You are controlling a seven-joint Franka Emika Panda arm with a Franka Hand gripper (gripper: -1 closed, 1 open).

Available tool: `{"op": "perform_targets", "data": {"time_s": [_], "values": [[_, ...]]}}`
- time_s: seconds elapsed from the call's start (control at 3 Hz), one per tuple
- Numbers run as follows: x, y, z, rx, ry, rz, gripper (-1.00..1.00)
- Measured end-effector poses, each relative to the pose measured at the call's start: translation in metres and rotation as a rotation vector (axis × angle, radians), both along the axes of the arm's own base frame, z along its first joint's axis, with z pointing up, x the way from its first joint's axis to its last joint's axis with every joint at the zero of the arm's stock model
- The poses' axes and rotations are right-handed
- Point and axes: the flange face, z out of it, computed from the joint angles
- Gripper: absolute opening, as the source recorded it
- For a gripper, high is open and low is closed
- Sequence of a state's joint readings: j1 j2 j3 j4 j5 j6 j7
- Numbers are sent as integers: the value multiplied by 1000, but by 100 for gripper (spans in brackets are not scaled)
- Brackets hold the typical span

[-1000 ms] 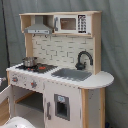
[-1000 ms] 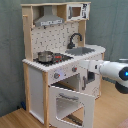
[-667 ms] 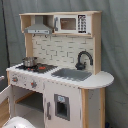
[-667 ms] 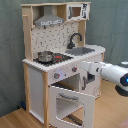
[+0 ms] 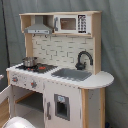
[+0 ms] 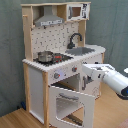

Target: Play with the kitchen

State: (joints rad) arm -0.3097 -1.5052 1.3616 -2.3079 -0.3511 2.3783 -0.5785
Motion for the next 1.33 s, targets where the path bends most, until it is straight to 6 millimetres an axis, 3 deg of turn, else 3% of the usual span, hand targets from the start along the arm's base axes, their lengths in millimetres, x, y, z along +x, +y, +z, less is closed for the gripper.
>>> {"op": "perform_targets", "data": {"time_s": [0.67, 1.33], "values": [[19, -36, -2, 0, 64, 55, 100], [19, -71, 11, -33, 104, 102, 100]]}}
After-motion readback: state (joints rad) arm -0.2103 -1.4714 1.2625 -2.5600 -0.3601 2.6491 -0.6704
